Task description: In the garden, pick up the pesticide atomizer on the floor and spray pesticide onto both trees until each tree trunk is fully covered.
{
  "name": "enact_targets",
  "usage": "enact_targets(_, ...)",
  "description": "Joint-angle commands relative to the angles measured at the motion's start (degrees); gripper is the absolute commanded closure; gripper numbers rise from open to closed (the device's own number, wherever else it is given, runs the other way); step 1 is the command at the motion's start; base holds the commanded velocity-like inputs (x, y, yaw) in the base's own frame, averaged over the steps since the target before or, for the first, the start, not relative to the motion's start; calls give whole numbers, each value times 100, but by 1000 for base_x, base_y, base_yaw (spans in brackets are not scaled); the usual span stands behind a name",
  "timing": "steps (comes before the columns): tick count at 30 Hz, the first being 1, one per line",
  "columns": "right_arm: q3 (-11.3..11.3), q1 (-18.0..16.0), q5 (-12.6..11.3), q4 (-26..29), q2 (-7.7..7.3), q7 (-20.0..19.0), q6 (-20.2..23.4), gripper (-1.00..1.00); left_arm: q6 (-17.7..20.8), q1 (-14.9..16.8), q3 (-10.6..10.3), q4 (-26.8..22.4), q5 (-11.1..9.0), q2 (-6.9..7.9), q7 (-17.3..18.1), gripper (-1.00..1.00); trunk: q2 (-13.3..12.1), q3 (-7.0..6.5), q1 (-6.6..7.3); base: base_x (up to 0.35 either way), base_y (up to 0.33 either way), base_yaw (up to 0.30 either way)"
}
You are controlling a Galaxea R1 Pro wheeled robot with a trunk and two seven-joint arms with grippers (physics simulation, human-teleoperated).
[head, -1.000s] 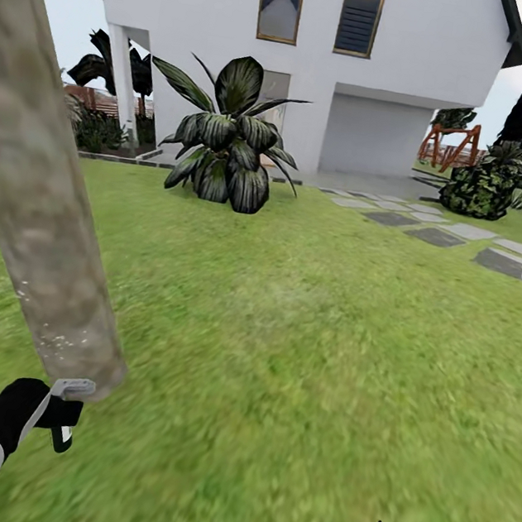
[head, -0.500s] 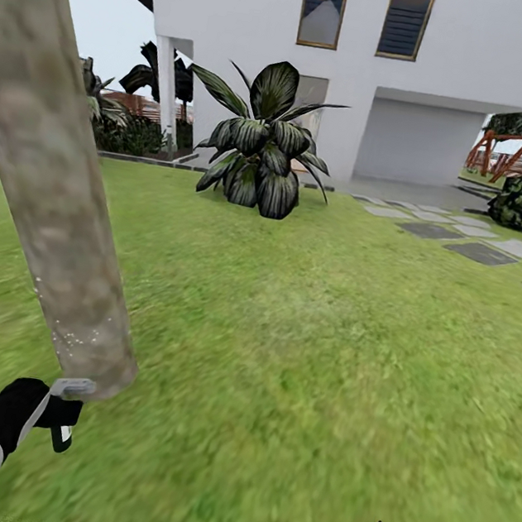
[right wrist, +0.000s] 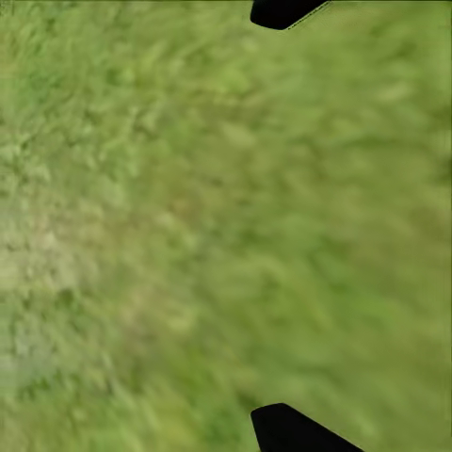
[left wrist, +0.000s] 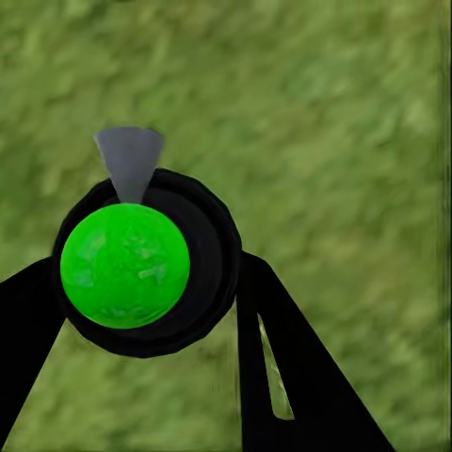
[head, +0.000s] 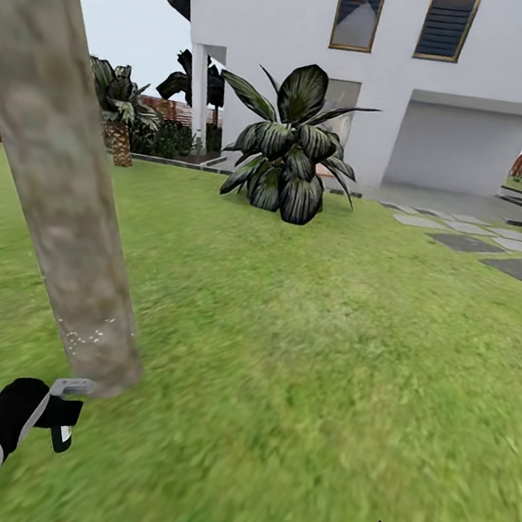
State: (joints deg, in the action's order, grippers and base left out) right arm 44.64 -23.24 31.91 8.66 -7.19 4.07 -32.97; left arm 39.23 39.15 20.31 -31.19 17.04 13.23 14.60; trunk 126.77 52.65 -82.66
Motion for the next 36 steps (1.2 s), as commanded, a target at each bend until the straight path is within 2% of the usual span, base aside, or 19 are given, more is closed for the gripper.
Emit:
enact_targets(1,19,-5,61,-12,-1,42,-17,-100,23,4,34,-10,60,-5,51,100,2,5,-1,153,-240,10)
enact_targets(15,19,-5,61,-6,-1,42,-17,-100,23,4,34,-10,62,-5,51,100,2,5,-1,138,-244,14)
enact_targets(32,19,-5,61,-13,-1,42,-17,-100,23,4,34,-7,62,-5,43,100,2,5,-1,5,-269,265)
enact_targets(36,19,-5,61,-7,-1,42,-17,-100,23,4,35,-2,56,-5,42,100,2,5,-1,0,-96,278)
